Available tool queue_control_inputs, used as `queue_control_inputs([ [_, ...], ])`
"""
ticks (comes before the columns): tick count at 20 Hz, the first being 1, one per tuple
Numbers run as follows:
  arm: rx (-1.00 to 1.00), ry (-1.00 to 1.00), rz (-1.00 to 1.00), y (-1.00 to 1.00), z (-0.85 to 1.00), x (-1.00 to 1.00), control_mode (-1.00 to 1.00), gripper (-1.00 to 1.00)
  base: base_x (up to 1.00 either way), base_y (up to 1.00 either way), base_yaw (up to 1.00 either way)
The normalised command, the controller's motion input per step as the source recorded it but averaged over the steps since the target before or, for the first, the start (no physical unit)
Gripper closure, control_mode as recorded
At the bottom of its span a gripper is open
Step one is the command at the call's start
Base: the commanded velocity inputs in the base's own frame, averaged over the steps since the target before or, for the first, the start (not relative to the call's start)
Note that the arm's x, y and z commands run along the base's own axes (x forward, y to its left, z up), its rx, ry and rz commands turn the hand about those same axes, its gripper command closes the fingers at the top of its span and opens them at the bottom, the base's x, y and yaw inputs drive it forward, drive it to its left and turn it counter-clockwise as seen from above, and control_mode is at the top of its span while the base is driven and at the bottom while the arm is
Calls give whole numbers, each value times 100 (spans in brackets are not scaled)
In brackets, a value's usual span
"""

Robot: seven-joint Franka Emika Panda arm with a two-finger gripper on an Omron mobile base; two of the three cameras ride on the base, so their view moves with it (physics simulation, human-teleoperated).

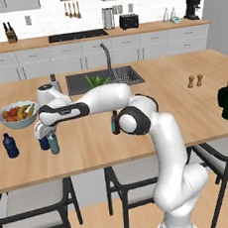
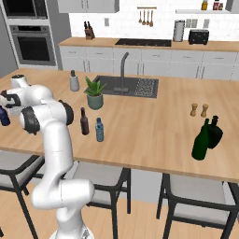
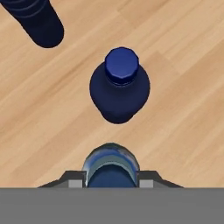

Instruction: Move the plastic bottles in the middle to the plastics group, and the glass bottles in the middle to the glass group.

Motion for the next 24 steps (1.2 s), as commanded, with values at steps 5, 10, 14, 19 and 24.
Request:
queue_control_inputs([
  [5,1,0,0,-4,-41,-1,-100,100,0,0,0],
  [10,5,0,0,-10,-29,-5,-100,-100,0,0,0],
  [14,6,-1,0,-10,12,-6,-100,-100,0,0,0],
  [19,9,-5,1,0,38,-6,-100,-100,0,0,0],
  [24,4,-9,0,-15,61,-8,-100,-100,0,0,0],
])
